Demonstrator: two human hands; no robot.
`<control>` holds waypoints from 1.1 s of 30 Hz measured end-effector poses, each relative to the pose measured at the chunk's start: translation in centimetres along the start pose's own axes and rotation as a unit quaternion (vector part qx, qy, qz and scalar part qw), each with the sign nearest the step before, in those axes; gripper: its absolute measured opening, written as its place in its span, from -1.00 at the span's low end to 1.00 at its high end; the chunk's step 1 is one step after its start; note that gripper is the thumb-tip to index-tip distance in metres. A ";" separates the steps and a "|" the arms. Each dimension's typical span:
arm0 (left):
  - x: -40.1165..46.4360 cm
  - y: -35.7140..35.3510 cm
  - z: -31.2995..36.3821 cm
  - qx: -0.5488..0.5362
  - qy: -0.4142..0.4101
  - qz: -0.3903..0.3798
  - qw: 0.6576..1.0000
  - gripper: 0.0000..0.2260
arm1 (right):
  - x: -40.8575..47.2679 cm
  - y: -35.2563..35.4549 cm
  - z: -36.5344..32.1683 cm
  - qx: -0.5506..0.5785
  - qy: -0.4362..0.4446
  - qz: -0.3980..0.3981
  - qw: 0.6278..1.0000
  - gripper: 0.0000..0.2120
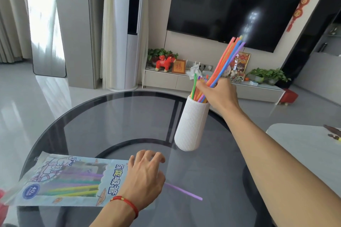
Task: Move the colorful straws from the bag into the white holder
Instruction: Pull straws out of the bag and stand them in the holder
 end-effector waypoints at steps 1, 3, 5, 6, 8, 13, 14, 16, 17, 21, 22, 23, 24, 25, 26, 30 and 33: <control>0.0 0.0 0.0 0.002 -0.001 0.000 1.000 -0.73 | 0.1 0.6 -0.4 0.016 0.004 0.018 1.000 -0.66; 0.0 -0.1 0.0 0.003 -0.002 -0.001 1.000 -0.73 | 0.0 1.8 -1.0 0.046 0.022 0.070 0.996 -0.66; 0.0 -0.1 0.0 -0.001 -0.001 -0.005 1.000 -0.72 | -0.1 2.3 -1.5 0.037 0.049 0.095 0.994 -0.66; 0.0 -0.1 0.0 -0.001 -0.001 -0.007 1.000 -0.72 | -0.2 2.0 -1.6 0.019 0.060 0.084 0.994 -0.67; -0.1 -0.1 -0.1 0.003 0.000 -0.007 1.000 -0.72 | -0.2 1.0 -1.5 -0.011 0.068 0.040 0.997 -0.68; 0.1 0.4 -0.3 0.001 -0.002 0.006 1.000 -0.73 | -0.2 2.5 -1.9 -0.008 0.118 0.113 0.986 -0.50; 0.1 0.5 -0.3 0.002 -0.001 0.006 1.000 -0.73 | -0.2 2.7 -2.4 0.005 0.153 0.111 0.982 -0.40; 0.2 0.8 -0.3 0.007 0.000 -0.002 1.000 -0.72 | -0.3 2.1 -3.1 -0.015 0.217 0.070 0.974 -0.31; 0.1 0.9 -0.4 0.015 -0.003 -0.017 1.000 -0.69 | -0.4 1.4 -3.2 -0.043 0.234 0.037 0.970 -0.36; -0.7 0.8 -1.4 0.077 -0.022 -0.126 0.989 -0.36 | -1.2 -1.6 -1.5 -0.142 0.230 -0.075 0.960 -0.51; -1.0 0.9 -1.8 0.084 -0.022 -0.150 0.985 -0.28 | -1.4 -1.8 -1.3 -0.150 0.233 -0.078 0.958 -0.49; -1.3 0.9 -2.2 0.090 -0.022 -0.172 0.981 -0.20 | -1.6 -1.8 -1.4 -0.150 0.238 -0.073 0.957 -0.47; -1.5 0.9 -2.7 0.097 -0.022 -0.191 0.977 -0.11 | -1.9 -1.3 -1.5 -0.140 0.243 -0.057 0.958 -0.46; -1.8 0.9 -3.1 0.107 -0.023 -0.210 0.972 -0.03 | -2.2 -0.6 -1.7 -0.122 0.253 -0.028 0.959 -0.47; -2.0 0.9 -3.4 0.118 -0.023 -0.229 0.966 0.03 | -2.9 0.3 -2.1 -0.099 0.274 0.012 0.957 -0.50; -2.9 0.6 -4.2 0.180 -0.033 -0.262 0.947 0.15 | -8.9 0.6 -2.0 -0.022 0.354 0.066 0.933 -0.75; -2.5 1.0 -3.7 0.191 -0.049 -0.233 0.952 0.11 | -13.4 -3.0 1.2 -0.055 0.284 -0.057 0.955 -0.84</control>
Point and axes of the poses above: each hand's wrist, its own x-axis towards the middle knuckle, its own y-axis out of the back of the hand, z = x × y, the point moved 7 cm from there along x, towards the middle knuckle, and after that the axes turned 1 degree about z, right-handed, at the moved point
